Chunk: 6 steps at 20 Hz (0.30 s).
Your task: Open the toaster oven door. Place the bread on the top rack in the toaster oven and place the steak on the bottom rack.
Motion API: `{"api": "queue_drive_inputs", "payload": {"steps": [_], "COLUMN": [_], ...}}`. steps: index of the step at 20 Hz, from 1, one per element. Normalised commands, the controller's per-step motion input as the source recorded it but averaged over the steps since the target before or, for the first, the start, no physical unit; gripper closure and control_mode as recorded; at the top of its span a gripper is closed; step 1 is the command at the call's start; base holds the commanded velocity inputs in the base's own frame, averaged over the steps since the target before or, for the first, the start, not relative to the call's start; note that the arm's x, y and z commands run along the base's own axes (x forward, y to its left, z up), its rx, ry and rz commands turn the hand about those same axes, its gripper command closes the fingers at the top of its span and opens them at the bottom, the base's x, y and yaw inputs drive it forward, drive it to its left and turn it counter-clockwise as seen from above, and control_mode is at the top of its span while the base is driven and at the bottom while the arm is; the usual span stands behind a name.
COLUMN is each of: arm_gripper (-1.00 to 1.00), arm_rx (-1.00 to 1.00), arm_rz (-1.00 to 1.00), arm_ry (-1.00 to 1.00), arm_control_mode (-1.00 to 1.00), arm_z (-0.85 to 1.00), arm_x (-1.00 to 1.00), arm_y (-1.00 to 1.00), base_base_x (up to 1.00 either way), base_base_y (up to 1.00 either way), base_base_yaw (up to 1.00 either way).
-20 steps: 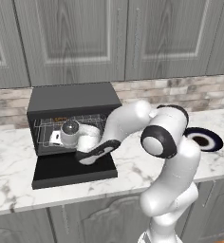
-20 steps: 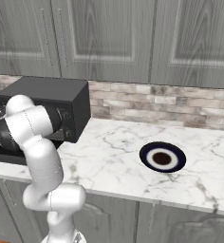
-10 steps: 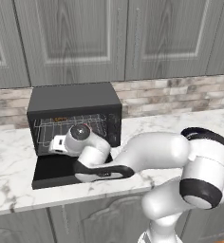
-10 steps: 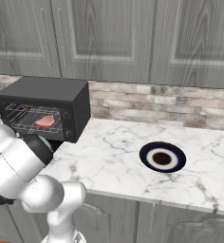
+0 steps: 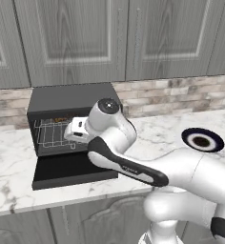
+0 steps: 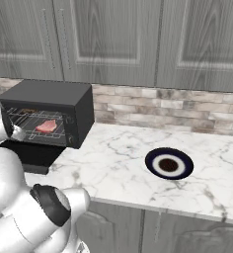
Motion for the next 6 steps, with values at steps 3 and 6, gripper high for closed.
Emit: {"api": "queue_drive_inputs", "payload": {"steps": [3, 6], "arm_gripper": [-1.0, -1.0], "arm_rx": [0.09, 0.14], "arm_rz": [0.0, 0.0], "arm_ry": [0.0, 0.0], "arm_control_mode": [-1.0, -1.0], "arm_z": [0.55, 0.46], "arm_x": [-0.06, 0.0], "arm_y": [-1.0, -1.0], "base_base_x": [0.0, 0.0], "base_base_y": [0.0, 0.0], "base_base_yaw": [0.0, 0.0]}}
